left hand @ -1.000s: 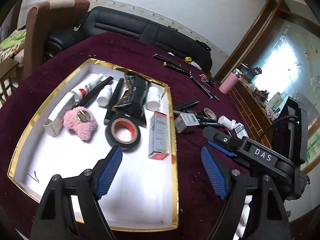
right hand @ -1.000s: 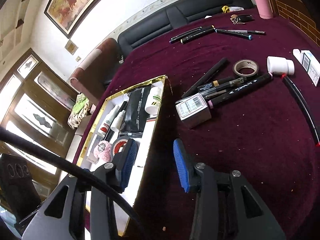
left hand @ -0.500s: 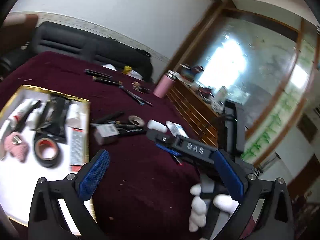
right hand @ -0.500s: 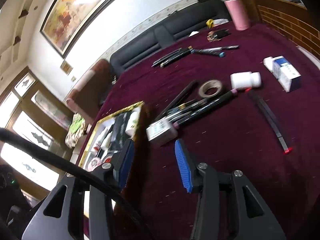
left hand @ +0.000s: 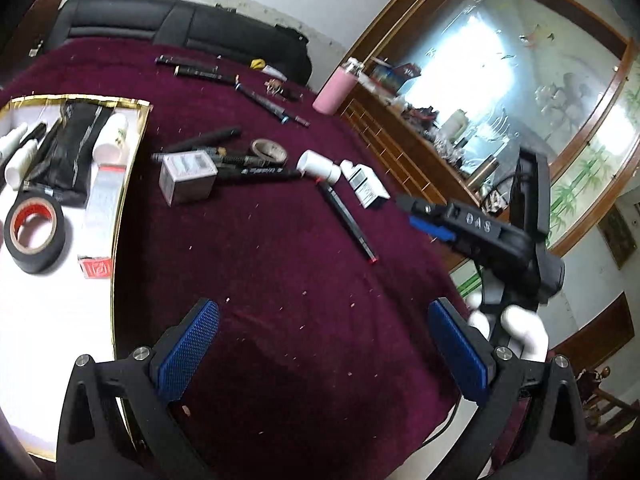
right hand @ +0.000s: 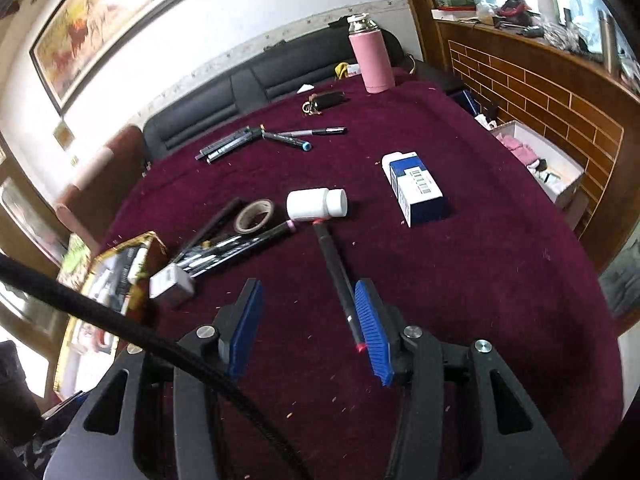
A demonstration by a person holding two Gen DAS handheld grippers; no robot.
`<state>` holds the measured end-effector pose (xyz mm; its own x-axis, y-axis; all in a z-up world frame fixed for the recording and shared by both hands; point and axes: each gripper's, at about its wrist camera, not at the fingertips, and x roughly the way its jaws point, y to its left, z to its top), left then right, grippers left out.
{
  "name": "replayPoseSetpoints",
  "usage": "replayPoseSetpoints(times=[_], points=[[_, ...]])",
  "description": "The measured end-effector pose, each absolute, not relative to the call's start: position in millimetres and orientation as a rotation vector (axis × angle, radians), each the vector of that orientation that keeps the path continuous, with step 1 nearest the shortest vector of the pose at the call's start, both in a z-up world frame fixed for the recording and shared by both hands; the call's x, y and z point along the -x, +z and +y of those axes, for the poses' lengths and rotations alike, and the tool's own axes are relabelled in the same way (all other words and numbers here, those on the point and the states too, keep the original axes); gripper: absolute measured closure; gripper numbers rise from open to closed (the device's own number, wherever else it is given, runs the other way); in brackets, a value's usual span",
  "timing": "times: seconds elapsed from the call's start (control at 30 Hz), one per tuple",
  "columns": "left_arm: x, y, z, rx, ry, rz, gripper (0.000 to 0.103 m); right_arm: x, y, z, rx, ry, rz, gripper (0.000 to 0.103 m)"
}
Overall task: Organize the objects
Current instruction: 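Withdraw the right gripper and grasp the red-capped black marker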
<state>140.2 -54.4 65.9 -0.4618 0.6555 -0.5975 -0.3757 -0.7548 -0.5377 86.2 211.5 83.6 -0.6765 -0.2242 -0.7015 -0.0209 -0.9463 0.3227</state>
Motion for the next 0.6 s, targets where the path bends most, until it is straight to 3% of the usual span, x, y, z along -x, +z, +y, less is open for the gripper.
replayPoseSetpoints(times=[0.27,0.33,0.43,0.6], points=[[-139,55,-73,1.127,2.235,-0.484,0.002,-28,39,200,-1.532,-2.765,-0.239,0.057],[-136,52,-74,1.136,2.233,-0.489,0.002,-19,31,196,-1.557,-2.754,-0.189,0.065],[-132,53,-73,1.149,2.223,-0.469,0.002,-17,25,192,-1.561,-2.728,-0.161,0.085],[-118,70,-55,1.134,2.194,-0.354,0.002,-34,24,205,-1.553,-2.668,-0.254,0.090]])
